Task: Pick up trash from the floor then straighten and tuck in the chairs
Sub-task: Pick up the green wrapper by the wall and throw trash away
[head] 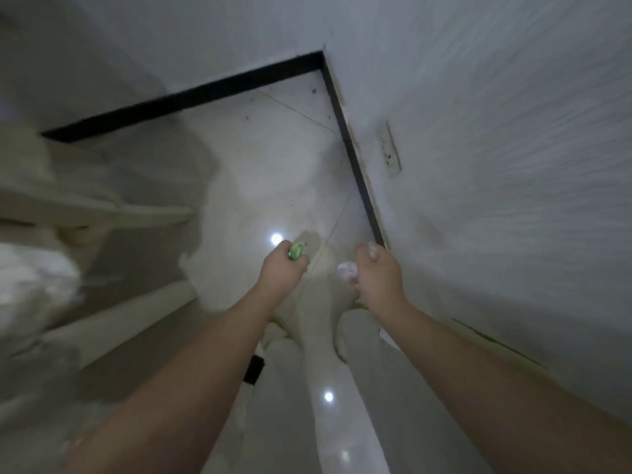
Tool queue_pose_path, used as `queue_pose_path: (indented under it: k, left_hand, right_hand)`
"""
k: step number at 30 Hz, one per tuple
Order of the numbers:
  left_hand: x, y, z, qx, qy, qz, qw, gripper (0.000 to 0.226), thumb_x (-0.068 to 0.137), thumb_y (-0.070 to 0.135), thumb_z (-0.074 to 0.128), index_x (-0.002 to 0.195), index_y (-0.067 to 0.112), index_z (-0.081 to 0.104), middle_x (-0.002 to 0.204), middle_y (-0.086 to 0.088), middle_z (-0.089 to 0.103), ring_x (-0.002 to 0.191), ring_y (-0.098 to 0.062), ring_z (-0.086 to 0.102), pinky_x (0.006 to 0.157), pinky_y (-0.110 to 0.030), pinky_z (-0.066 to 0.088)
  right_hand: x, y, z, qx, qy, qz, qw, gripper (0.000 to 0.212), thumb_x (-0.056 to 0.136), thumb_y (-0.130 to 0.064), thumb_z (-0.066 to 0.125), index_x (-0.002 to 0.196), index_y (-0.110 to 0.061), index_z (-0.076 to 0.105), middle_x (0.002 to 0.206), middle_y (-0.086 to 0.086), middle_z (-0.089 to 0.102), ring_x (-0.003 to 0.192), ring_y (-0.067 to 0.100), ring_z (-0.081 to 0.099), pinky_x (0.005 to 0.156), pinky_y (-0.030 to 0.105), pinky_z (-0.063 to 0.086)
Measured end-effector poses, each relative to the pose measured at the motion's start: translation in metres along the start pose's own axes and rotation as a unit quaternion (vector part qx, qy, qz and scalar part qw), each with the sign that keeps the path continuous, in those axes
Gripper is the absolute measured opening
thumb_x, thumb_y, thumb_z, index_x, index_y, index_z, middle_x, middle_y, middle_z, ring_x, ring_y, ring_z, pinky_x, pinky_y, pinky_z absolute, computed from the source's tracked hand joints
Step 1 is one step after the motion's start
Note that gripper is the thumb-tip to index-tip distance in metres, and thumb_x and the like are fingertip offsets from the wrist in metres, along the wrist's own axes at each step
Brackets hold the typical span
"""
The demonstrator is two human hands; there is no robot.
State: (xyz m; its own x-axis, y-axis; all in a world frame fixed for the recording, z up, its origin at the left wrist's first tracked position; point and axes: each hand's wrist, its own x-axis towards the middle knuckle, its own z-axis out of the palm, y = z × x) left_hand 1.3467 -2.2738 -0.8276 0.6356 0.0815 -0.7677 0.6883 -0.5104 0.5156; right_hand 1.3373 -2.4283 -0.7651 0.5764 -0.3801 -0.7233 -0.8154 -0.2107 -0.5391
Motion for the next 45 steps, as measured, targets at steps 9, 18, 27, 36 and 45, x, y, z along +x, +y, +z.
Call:
queue_pose_path:
  k: [9, 18, 27, 36, 45]
  left_hand:
    - [-0.196, 0.053, -0.082, -0.538, 0.021, -0.073, 0.839, 0.022, 0.097, -0.003, 0.042, 0.108, 0.015, 0.047, 0.098, -0.018, 0.064, 0.084, -0.025, 0.064, 0.067, -0.024, 0.056]
    - [-0.34, 0.046, -0.167, -0.526, 0.053, -0.032, 0.848, 0.026, 0.09, -0.008, 0.035, 0.077, 0.009, 0.05, 0.077, -0.009, 0.056, 0.053, -0.012, 0.049, 0.036, -0.015, 0.019]
    - [-0.454, 0.026, -0.215, -0.579, 0.019, 0.05, 0.814, 0.042, 0.094, 0.027, 0.046, 0.055, 0.017, 0.032, 0.05, -0.002, 0.024, 0.035, -0.013, 0.018, 0.041, -0.024, 0.005]
    - [-0.549, 0.01, -0.25, -0.665, 0.182, 0.161, 0.706, 0.05, 0.097, 0.029, 0.045, 0.054, 0.019, 0.022, 0.047, 0.0, 0.014, 0.036, -0.013, 0.009, 0.04, -0.027, 0.004]
    - [-0.64, -0.01, -0.174, -0.774, 0.312, 0.184, 0.519, 0.043, 0.092, 0.028, 0.048, 0.054, 0.017, 0.031, 0.051, 0.002, 0.02, 0.033, -0.009, 0.016, 0.034, -0.023, 0.011]
  right_hand:
    - [-0.142, -0.071, -0.051, 0.08, -0.182, 0.033, 0.979, 0.012, 0.083, -0.012, 0.056, 0.072, -0.015, 0.057, 0.061, 0.002, 0.063, 0.052, 0.017, 0.063, 0.048, 0.019, 0.049]
    - [-0.26, -0.127, -0.076, 0.136, -0.182, -0.063, 0.972, 0.046, 0.096, -0.05, 0.042, 0.071, -0.012, 0.05, 0.045, 0.001, 0.034, 0.035, 0.011, 0.025, 0.04, 0.017, 0.019]
    - [-0.354, -0.151, -0.098, 0.219, -0.257, -0.013, 0.941, 0.058, 0.091, -0.065, 0.031, 0.051, -0.023, 0.031, 0.043, -0.003, 0.027, 0.03, 0.009, 0.019, 0.035, 0.013, 0.01]
    - [-0.413, -0.168, -0.076, 0.117, -0.417, -0.125, 0.893, 0.053, 0.1, -0.03, 0.032, 0.047, -0.023, 0.03, 0.043, -0.002, 0.024, 0.031, 0.008, 0.017, 0.036, 0.018, 0.009]
    - [-0.476, -0.162, -0.059, 0.079, -0.578, -0.01, 0.812, 0.044, 0.093, -0.05, 0.046, 0.059, -0.024, 0.038, 0.05, -0.005, 0.031, 0.035, 0.007, 0.025, 0.032, 0.018, 0.022]
